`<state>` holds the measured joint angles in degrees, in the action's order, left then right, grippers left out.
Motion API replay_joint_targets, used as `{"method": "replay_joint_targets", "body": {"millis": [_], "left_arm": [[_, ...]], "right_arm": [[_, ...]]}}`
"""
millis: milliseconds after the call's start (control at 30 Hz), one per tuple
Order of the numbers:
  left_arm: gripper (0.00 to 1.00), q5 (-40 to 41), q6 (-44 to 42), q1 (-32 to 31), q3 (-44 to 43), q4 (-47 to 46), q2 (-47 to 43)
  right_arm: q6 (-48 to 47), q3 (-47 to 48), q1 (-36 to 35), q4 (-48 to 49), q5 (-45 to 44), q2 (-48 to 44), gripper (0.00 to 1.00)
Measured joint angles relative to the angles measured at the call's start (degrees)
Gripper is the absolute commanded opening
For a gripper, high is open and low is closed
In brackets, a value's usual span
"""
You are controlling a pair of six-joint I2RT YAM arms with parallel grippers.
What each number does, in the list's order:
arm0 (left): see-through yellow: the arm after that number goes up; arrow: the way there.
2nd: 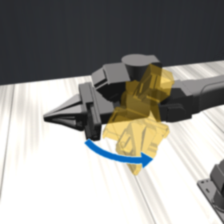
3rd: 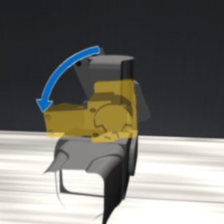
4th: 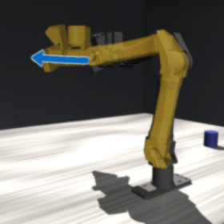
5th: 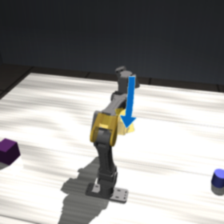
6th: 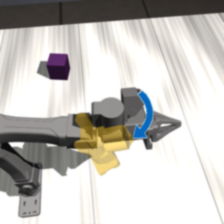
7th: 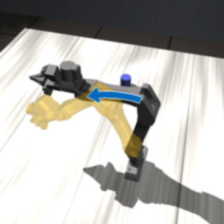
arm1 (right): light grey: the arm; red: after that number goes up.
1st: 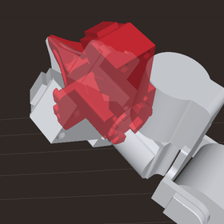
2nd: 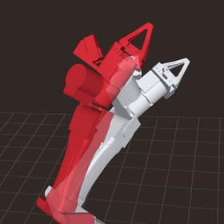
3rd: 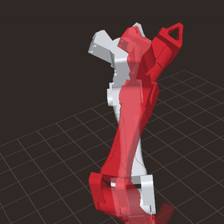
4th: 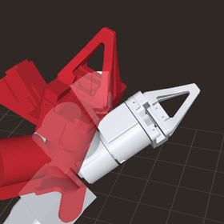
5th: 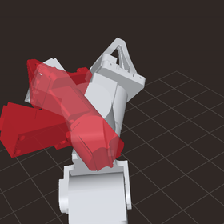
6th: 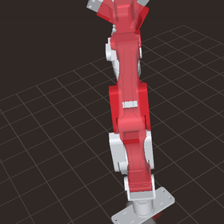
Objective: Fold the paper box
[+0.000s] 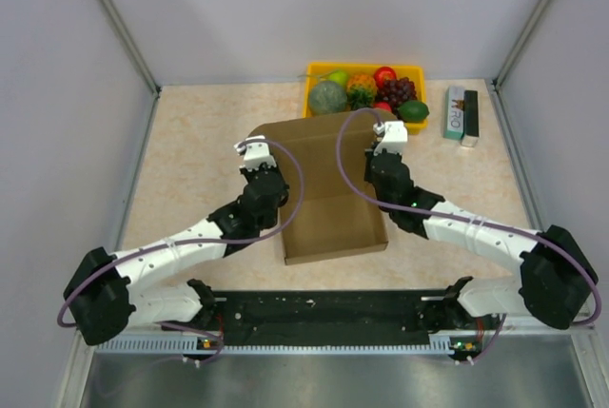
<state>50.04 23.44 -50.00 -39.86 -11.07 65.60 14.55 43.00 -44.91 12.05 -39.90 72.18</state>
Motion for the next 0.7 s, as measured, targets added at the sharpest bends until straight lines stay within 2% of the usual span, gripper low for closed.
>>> {"method": "replay_joint_targets", "body": {"millis": [200, 400, 700], "left_arm": [[0.16, 3.26, -2.45, 0.61, -0.83, -5.09, 3.85], [0.14, 3.17, -3.37, 2.03, -0.83, -9.22, 5.11], [0.13, -0.26, -3.50, 2.23, 6.71, -20.04, 2.67]], "right_arm": [[0.35, 3.58, 0.00, 0.74, -1.97, 4.92, 0.00], [-0.13, 4.15, 0.02, 3.37, -2.91, 6.82, 0.00], [-2.60, -4.46, 0.00, 16.17, -1.44, 4.22, 0.00]]}}
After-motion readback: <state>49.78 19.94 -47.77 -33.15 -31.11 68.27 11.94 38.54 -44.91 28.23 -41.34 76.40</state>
